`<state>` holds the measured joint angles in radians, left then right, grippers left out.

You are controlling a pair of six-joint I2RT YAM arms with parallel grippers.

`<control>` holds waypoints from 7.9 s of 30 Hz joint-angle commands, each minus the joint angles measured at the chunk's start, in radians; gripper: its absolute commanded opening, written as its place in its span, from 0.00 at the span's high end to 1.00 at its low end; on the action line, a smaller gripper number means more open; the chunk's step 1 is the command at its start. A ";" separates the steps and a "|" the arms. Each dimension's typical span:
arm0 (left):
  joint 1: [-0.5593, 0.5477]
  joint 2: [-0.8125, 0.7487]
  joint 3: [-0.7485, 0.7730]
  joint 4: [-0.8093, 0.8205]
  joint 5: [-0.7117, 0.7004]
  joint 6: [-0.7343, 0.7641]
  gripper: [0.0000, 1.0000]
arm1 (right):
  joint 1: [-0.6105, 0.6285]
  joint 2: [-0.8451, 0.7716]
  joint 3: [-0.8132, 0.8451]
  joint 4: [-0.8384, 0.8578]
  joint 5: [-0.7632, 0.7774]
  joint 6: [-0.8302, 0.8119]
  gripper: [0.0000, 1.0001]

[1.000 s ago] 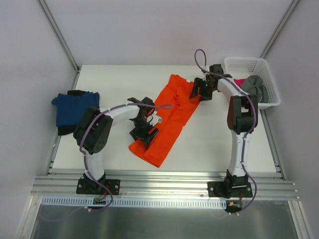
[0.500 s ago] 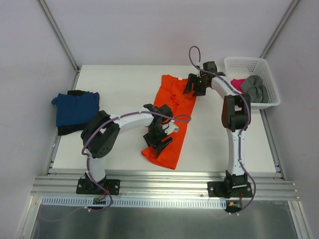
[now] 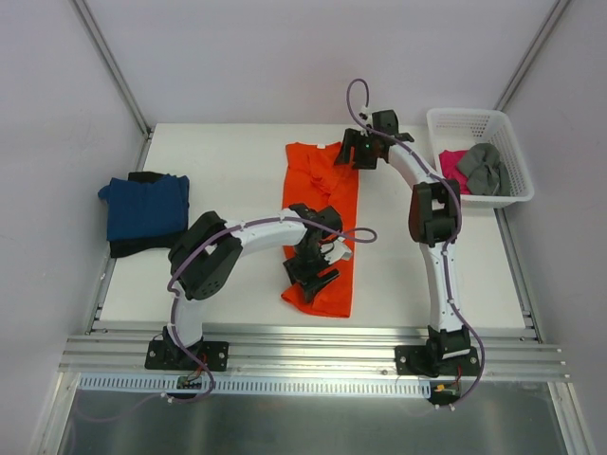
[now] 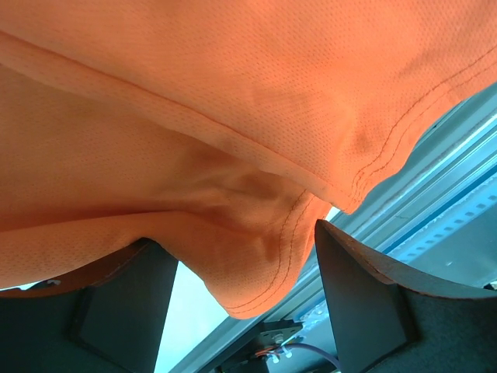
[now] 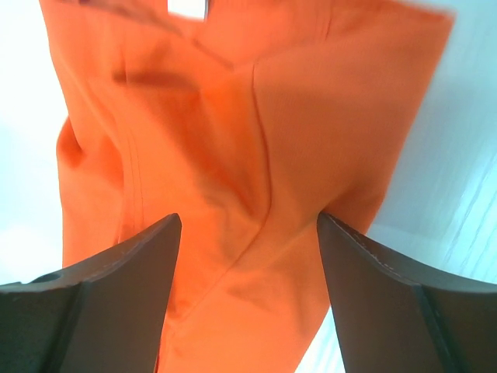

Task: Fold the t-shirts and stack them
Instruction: Fold the tshirt

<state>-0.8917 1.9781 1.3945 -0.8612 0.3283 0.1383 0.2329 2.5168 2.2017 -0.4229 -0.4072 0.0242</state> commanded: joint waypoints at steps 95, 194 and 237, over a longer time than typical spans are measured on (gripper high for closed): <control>0.626 -0.682 -0.550 0.367 0.140 -0.593 0.32 | -0.007 -1.380 -1.517 -0.117 0.009 0.250 0.30; 0.401 -0.508 -0.577 0.636 0.353 -0.646 1.00 | 0.138 -1.214 -1.449 0.061 -0.065 0.408 0.99; 0.557 -0.047 0.118 0.582 0.227 -0.468 1.00 | -0.063 -0.735 -0.826 0.185 -0.039 0.290 0.99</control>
<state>-0.3534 1.9011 1.4452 -0.2775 0.5728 -0.3702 0.1776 1.7416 1.2976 -0.2760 -0.4530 0.3412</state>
